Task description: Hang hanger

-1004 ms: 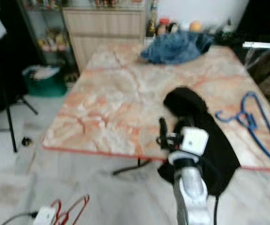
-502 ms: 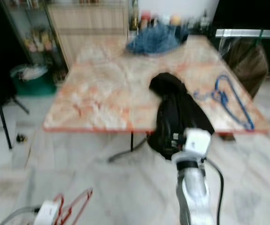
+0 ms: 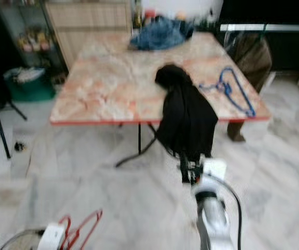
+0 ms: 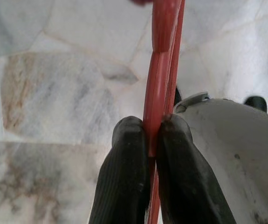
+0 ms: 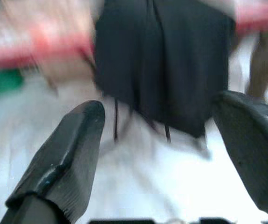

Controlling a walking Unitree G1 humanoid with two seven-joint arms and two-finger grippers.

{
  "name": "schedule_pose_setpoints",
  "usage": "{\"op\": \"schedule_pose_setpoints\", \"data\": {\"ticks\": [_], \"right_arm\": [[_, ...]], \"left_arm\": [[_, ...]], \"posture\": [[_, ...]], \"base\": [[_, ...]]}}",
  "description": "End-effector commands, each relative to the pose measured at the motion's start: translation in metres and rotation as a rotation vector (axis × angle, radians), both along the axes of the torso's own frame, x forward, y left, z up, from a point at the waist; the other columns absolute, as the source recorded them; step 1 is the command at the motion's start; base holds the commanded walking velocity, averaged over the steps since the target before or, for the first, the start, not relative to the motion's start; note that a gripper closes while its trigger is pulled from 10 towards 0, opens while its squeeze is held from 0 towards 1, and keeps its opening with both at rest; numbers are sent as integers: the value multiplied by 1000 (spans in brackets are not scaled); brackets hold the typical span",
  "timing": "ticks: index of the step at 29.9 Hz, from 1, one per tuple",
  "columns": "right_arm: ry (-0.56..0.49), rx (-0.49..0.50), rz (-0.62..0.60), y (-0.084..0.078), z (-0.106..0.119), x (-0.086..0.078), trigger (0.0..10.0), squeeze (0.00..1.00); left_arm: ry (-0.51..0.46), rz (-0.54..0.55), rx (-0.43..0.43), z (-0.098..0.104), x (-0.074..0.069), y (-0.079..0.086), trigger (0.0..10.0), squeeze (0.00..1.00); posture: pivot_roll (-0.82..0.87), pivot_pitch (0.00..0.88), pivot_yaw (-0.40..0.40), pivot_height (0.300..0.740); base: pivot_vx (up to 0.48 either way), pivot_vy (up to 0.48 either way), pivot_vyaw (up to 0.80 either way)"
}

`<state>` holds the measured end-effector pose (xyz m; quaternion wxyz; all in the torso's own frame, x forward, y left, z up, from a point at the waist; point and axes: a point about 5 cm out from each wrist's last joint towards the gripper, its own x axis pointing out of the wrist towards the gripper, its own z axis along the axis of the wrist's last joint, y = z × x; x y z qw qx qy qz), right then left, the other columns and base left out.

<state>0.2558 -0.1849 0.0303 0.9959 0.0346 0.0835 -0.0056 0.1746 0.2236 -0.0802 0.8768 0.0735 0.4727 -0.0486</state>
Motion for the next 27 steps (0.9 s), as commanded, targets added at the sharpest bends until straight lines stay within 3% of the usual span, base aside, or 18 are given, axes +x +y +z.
{"op": "schedule_pose_setpoints", "data": {"ticks": [1,5,6,10,14,16,21,27], "right_arm": [[91,11,-34,-12,-21,-10,10000,0],[256,-3,-69,-22,-53,-26,10000,0],[256,-3,-69,-22,-53,-26,10000,0],[474,-38,-77,-27,-86,-52,10000,0],[579,-24,-119,-30,-100,-69,10000,0],[673,-15,-153,-31,-111,-87,10000,0],[677,33,-181,-24,-115,-91,10000,0],[712,13,-138,-17,-118,-93,10000,0]], "left_arm": [[14,-8,8,-2,-3,0,10000,0],[12,-10,14,-1,-2,0,10000,0],[12,-10,14,-1,-2,0,10000,0],[14,-12,9,-1,-2,1,10000,0],[13,-14,9,-1,-2,0,10000,0],[13,-24,13,-1,-2,0,10000,0],[17,-31,15,-1,-3,0,10000,0],[22,-49,24,-2,-3,-1,10000,0]], "posture": [[-31,37,34,740],[-31,41,42,740],[-31,41,42,740],[-33,47,48,740],[-32,47,49,740],[-20,48,46,740],[-23,43,43,740],[-18,39,39,740]], "base": [[0,0,0],[0,0,0],[0,0,0],[0,0,0],[0,0,0],[0,0,0],[0,0,0],[0,0,0]]}}
